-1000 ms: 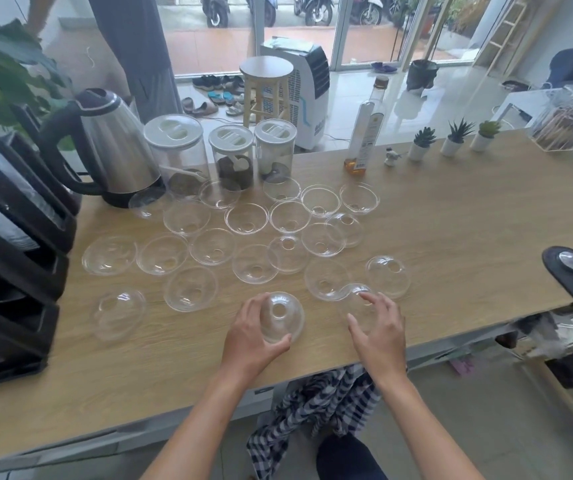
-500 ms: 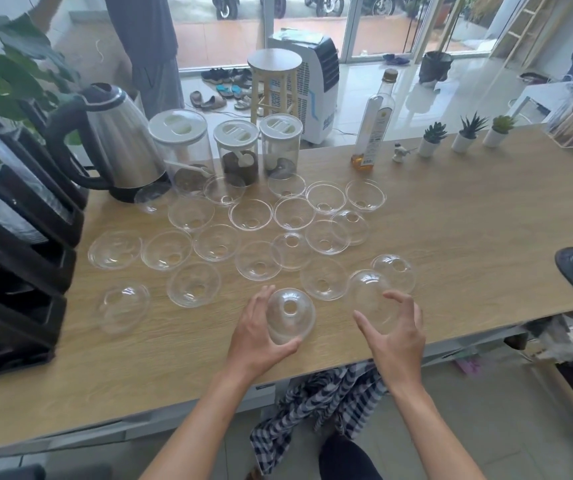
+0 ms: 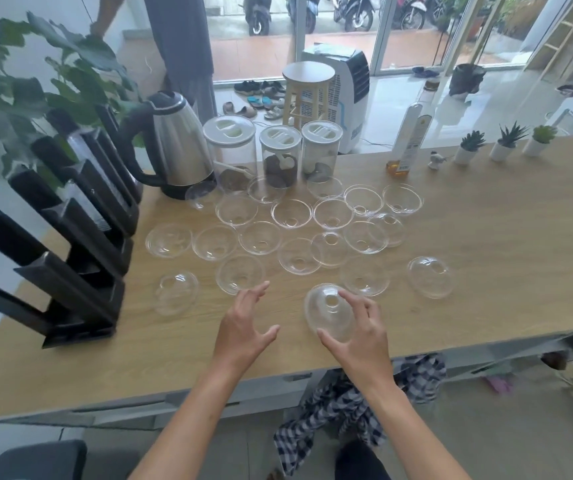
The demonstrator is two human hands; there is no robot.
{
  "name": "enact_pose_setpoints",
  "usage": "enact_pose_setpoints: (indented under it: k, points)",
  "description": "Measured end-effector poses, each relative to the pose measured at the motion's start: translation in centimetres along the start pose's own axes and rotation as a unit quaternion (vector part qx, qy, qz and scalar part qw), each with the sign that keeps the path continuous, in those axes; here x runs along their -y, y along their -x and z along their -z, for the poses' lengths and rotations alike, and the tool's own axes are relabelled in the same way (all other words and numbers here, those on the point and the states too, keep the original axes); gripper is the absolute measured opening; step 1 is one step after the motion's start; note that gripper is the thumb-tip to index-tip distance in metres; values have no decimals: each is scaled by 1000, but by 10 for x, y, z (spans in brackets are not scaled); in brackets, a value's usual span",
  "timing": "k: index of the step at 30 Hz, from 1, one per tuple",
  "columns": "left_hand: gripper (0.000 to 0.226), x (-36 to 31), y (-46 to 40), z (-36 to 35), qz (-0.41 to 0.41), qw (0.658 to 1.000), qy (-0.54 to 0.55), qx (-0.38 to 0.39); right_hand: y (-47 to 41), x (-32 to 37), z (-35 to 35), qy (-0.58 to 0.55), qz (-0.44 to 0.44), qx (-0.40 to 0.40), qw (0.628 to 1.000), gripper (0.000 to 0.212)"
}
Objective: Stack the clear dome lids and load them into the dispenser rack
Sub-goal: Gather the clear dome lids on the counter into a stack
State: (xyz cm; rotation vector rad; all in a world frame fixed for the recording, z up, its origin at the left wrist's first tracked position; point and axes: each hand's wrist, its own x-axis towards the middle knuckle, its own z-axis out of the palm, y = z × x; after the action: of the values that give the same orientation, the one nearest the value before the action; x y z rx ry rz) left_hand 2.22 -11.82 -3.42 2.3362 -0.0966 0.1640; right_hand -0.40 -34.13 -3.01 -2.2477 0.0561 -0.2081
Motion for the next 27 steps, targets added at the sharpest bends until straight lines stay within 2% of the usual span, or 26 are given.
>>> enact_pose_setpoints:
  k: [5, 9, 12, 17, 20, 27]
  points:
    - [81, 7, -1, 10, 7, 999, -13, -38, -4, -12, -19, 38, -32, 38, 998, 81]
    - [80, 8, -19, 18, 19, 993, -70, -89, -9, -12, -26, 36, -34, 46, 998, 82]
    - [92, 7, -37, 21, 73, 985, -117, -100, -13, -10, -30, 36, -24, 57, 997, 83]
    - [123, 5, -61, 16, 190, 971, -130, -59, -15, -2, -31, 52, -14, 69, 996, 86]
    - [126, 6, -71, 12, 210, 966, -142, -47, -14, 1, -24, 35, -8, 79, 996, 85]
    - [115, 5, -68, 15, 185, 976, -101, -62, -20, 12, -3, -17, 14, -20, 1000, 56]
